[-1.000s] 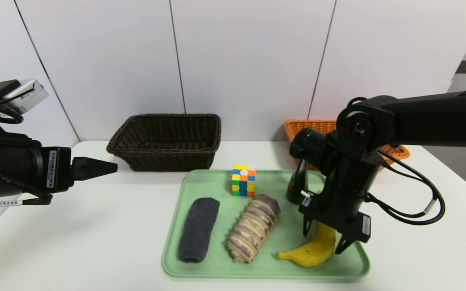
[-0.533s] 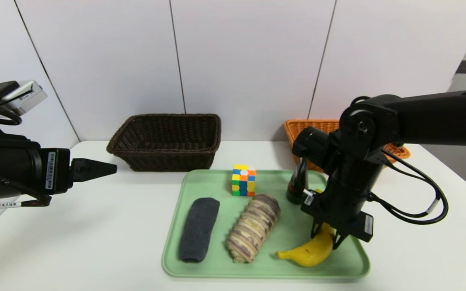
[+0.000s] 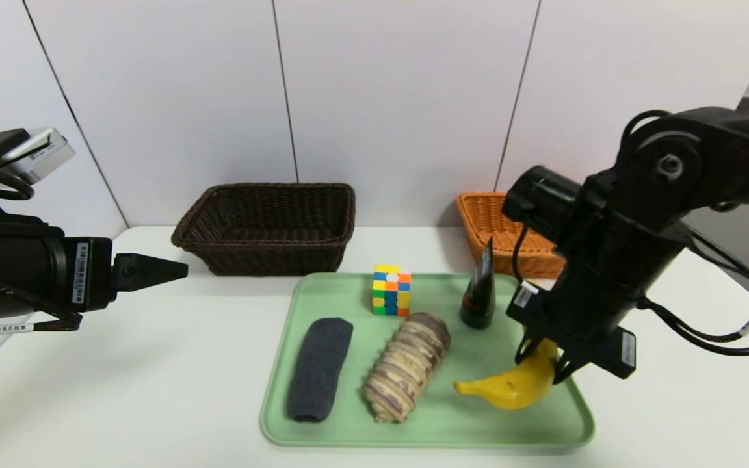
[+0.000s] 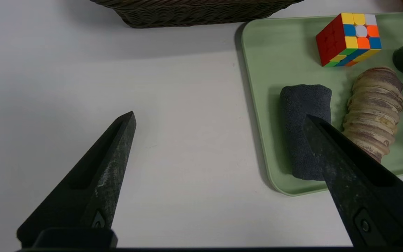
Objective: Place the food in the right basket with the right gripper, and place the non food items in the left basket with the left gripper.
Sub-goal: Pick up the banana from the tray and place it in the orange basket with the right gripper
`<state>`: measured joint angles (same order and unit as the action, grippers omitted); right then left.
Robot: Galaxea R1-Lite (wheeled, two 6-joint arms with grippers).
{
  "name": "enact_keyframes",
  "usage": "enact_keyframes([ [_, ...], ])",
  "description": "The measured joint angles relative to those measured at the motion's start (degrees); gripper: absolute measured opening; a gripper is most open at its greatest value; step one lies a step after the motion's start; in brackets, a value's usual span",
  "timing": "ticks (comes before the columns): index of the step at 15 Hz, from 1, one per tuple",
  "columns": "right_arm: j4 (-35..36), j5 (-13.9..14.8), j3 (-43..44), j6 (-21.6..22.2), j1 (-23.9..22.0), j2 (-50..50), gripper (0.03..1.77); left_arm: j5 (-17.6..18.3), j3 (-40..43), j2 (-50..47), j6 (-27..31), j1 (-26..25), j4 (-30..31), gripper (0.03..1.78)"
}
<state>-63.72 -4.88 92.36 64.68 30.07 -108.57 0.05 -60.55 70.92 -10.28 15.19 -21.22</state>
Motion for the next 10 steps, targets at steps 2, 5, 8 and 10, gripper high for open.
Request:
enact_keyframes([
  [2, -0.44, 0.15, 0.20, 0.17, -0.94, 3.83, 0.46, 0.17, -0.13, 0.00, 0.00, 0.00, 0.04, 1.69],
  [5, -0.63, 1.19, 2.99, -1.15, -4.23, 9.40, 0.46, 0.33, -0.13, 0.02, 0.06, 0.10, 0.00, 1.69],
  [8, -0.17, 0.89, 12.06, -2.08, -7.69, 12.32, 0.46, 0.46, -0.09, 0.22, 0.02, 0.46, 0.00, 1.69],
  [10, 3.19, -0.57, 17.98, -2.10, -11.17, 12.63, 0.46, 0.48, 0.05, 0.38, -0.05, 0.85, 0.00, 1.69],
])
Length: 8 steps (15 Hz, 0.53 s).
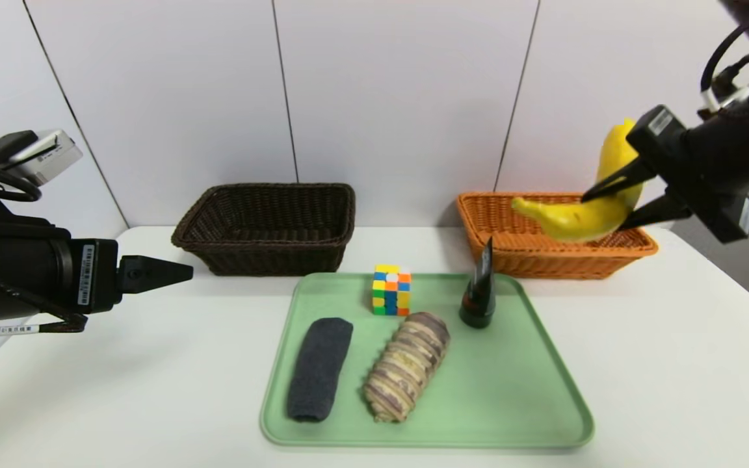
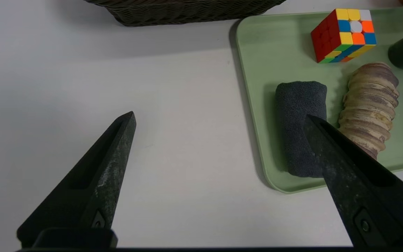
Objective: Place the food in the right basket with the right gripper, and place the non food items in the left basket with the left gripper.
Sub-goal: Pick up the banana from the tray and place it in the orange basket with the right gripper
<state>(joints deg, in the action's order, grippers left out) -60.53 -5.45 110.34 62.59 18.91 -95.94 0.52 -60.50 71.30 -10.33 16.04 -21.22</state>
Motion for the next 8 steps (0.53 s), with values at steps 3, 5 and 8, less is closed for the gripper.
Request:
enact_keyframes([
  [3, 11.72, -1.62, 1.10, 1.83, -6.81, -2.85, 0.46, 0.00, -0.02, 0.13, -0.04, 0.38, 0.06, 1.69],
  [5, 18.71, -2.65, 1.10, 6.18, -11.34, -6.60, 0.46, 0.00, -0.07, 0.16, -0.04, 0.51, 0.04, 1.69],
  [8, 23.74, -4.68, 0.96, 8.78, -15.38, -12.82, 0.46, 0.00, 0.15, 0.20, -0.12, 0.62, 0.01, 1.69],
])
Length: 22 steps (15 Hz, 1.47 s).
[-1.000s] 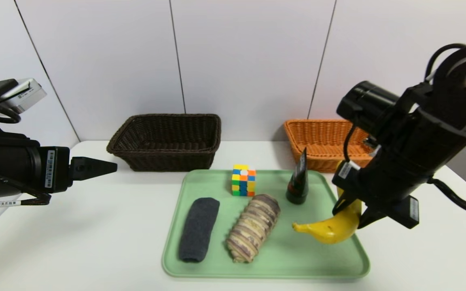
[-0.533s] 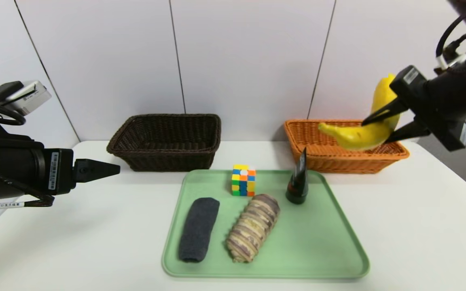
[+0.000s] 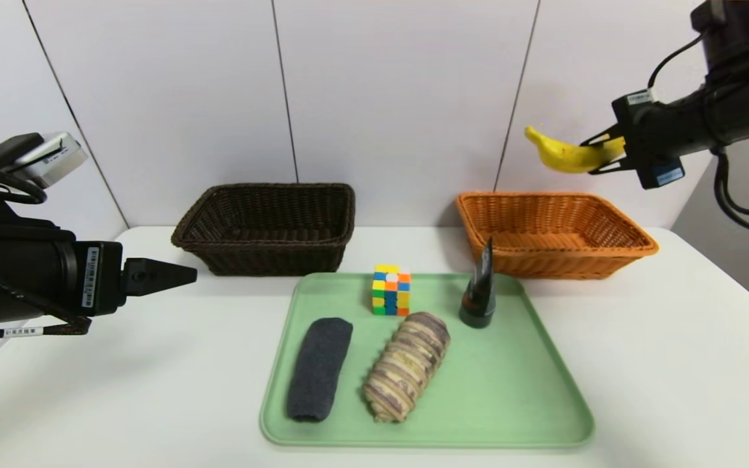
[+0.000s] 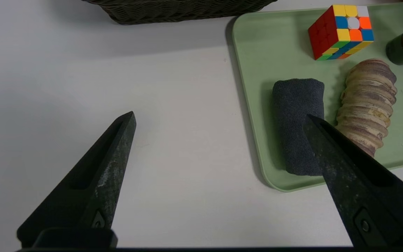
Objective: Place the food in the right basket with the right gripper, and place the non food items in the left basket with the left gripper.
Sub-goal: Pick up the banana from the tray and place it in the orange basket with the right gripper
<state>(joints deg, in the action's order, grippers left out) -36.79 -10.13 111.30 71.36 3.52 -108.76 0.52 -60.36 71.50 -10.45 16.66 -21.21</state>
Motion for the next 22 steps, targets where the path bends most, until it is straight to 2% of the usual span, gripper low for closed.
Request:
enact_keyframes([
  [7, 5.27, -0.43, -0.05, 4.38, -1.35, -11.72, 0.46, 0.00, 0.41, -0.26, -1.15, 0.04, -0.06, 1.69],
  [16, 8.37, -0.52, 0.11, 4.51, -1.38, -17.77, 0.48, 0.10, 0.55, -0.28, -1.16, 0.26, -0.01, 1.69],
  [19, 8.68, -0.52, 0.16, 4.46, -1.22, -18.30, 0.89, 0.05, 0.82, -0.35, -1.21, 0.30, -0.01, 1.69],
  [22, 8.68, -0.52, 0.16, 4.44, -1.18, -18.41, 1.14, 0.02, 0.85, -0.35, -1.23, 0.30, -0.01, 1.69],
])
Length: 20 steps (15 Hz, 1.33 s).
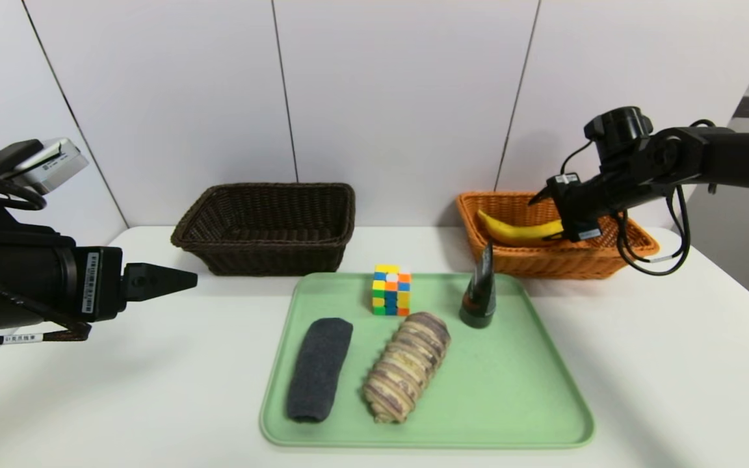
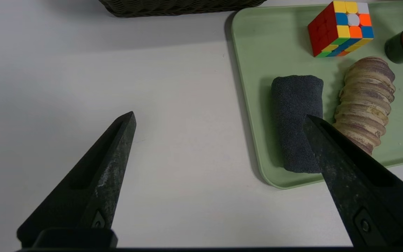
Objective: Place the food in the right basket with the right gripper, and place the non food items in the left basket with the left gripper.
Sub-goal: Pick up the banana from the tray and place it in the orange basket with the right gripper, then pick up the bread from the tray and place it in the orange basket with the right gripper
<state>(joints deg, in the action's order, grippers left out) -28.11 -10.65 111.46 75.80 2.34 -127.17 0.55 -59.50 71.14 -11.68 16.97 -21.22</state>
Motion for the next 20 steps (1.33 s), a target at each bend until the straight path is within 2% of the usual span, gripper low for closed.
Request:
enact_keyframes([
  [4, -0.22, 0.07, 0.23, -0.17, 0.07, 2.15, 1.38, 0.00, 0.05, -0.20, -0.02, 0.00, 0.00, 1.69],
  [9, -0.44, -0.20, 0.26, 0.29, 2.93, 11.13, 1.53, 0.05, 0.50, -0.61, -0.02, 0.59, -0.02, 1.69],
  [11, -1.51, -1.63, 0.26, 0.00, 7.85, 16.70, 1.57, 0.05, 0.52, -0.78, -0.04, 1.07, 0.04, 1.69],
  [14, -10.36, -3.38, 0.22, -2.13, 19.26, 23.70, 1.62, 0.02, 0.74, -1.11, -0.02, 1.19, 0.06, 1.69],
  [17, -19.82, -3.29, 0.11, -4.56, 30.40, 28.03, 1.65, 0.02, 1.13, -1.63, 0.00, 1.49, 0.12, 1.69],
  [20, -29.03, -3.01, 0.06, -6.86, 37.49, 29.35, 1.67, -0.02, 2.19, -2.40, -0.04, 2.23, 0.15, 1.69],
])
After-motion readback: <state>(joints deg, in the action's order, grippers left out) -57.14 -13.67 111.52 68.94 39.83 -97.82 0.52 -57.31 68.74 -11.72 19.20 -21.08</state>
